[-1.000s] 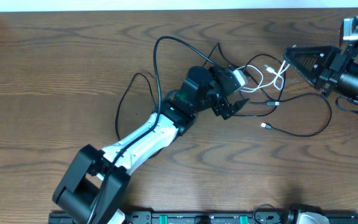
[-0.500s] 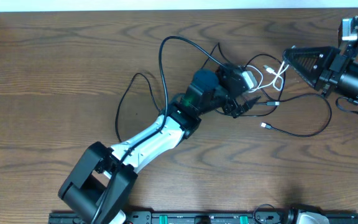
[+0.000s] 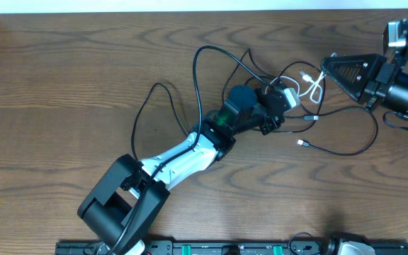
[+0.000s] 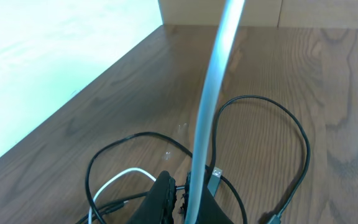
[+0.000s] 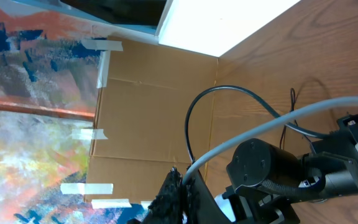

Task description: Untangle cables

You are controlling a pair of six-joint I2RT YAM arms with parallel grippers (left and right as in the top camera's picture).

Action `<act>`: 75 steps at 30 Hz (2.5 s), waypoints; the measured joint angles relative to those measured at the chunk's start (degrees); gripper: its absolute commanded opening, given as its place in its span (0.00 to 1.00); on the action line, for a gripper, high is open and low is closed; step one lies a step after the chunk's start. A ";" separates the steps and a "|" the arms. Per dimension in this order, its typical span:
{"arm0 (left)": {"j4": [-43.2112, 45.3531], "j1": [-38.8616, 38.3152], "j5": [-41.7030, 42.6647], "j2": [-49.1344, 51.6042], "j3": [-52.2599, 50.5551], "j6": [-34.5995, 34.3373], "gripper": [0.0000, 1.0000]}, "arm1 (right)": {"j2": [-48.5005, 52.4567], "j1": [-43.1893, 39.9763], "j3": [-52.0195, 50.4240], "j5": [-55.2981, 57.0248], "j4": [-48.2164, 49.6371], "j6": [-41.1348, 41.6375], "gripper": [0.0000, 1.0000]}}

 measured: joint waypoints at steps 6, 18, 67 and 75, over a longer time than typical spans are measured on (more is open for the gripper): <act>0.00 0.00 -2.64 0.00 0.00 -0.04 0.08 | 0.00 0.00 0.00 0.55 -0.26 -0.61 0.01; -0.52 0.39 -31.41 -11.34 0.00 -2.75 0.08 | 0.00 0.07 0.02 25.51 -15.39 -6.23 0.01; -20.98 18.53 -55.17 -22.75 -0.13 -6.21 0.07 | 19.32 3.76 0.00 44.65 -25.09 -25.05 0.03; -36.54 35.45 -59.41 -22.75 -0.09 -6.54 0.08 | 19.32 3.76 0.02 44.65 -25.11 -25.03 0.03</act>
